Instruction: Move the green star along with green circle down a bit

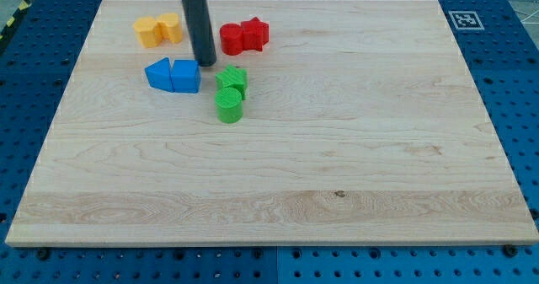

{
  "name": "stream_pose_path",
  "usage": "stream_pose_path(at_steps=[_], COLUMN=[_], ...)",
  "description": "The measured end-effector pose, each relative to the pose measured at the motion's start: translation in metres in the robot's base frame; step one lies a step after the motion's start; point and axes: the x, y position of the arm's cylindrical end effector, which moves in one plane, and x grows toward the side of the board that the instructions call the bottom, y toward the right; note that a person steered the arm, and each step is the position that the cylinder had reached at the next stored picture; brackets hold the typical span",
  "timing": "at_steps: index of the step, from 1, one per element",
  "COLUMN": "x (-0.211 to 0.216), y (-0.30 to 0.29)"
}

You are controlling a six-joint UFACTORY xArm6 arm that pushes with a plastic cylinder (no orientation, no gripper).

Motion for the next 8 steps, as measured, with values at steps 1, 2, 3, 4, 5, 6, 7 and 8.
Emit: stream_pose_path(at_steps=[1,2,3,4,5,6,7,8], x=[0.004,0.018,0.036,0.038,0.038,0.038,0.038,0.038], y=[0.007,0.009,0.024,0.044,0.058,0.075,0.088,0.088])
